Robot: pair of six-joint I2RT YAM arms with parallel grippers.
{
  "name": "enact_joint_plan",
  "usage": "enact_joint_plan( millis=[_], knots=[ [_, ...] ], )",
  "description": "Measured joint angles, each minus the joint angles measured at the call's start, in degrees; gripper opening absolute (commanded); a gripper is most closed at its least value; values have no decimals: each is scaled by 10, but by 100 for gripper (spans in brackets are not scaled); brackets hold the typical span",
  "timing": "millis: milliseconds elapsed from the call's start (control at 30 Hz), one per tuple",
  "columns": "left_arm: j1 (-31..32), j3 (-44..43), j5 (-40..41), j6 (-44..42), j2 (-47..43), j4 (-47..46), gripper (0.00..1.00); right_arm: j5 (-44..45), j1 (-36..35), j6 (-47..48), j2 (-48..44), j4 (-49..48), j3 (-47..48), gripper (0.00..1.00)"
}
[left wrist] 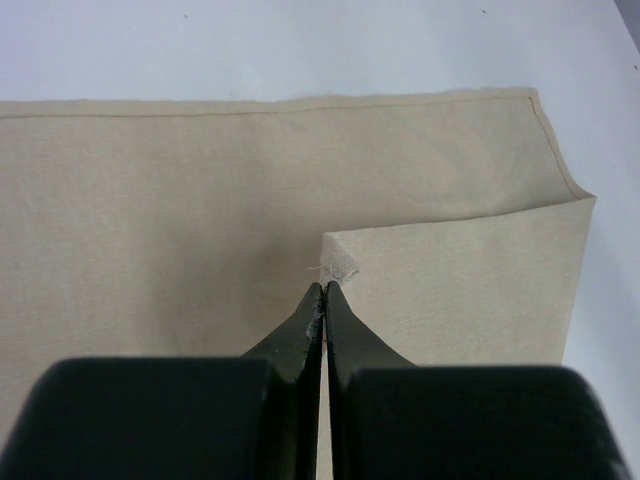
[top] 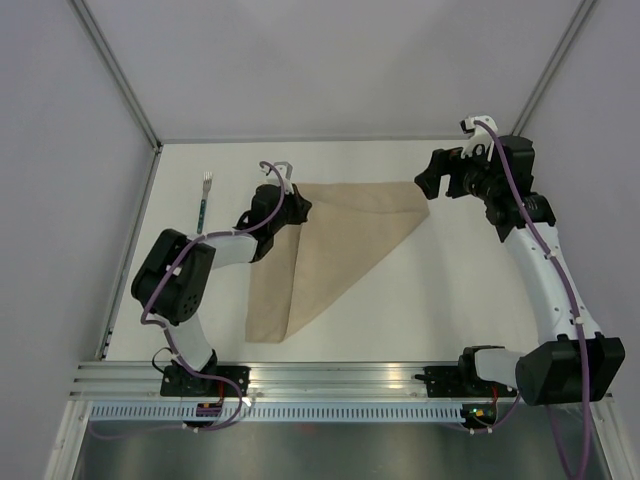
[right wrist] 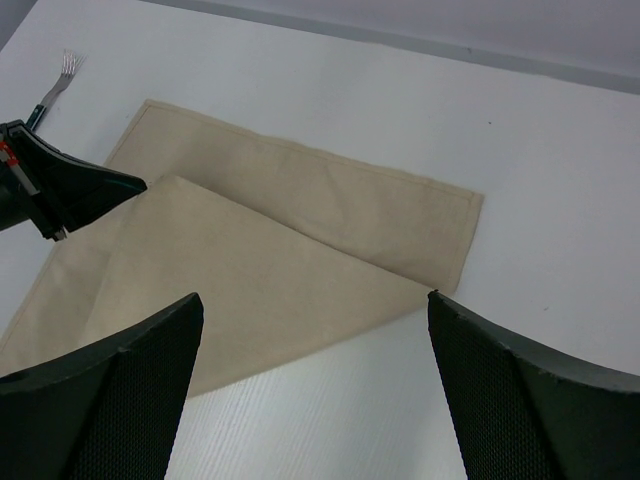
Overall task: Fold the napkin, place the utensils inside, and roll it up
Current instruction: Fold the napkin at the center of the board.
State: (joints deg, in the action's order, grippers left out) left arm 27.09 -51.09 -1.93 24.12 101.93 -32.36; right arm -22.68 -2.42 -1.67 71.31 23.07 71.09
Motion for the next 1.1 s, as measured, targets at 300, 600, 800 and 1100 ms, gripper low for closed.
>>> enact_joint_plan(
  millis=[300,600,800,1100],
  knots=[
    [-64,-14,-29,9,0,11,2,-11,0,0,11,0,0,98],
    [-110,-51,-47,11,5,36,2,-19,0,0,13,0,0,98],
    [-123,-83,-56,11,17,46,2,-20,0,3,13,0,0,98],
    [-149,-94,-62,11,28,67,2,-21,0,7,13,0,0,98]
  ],
)
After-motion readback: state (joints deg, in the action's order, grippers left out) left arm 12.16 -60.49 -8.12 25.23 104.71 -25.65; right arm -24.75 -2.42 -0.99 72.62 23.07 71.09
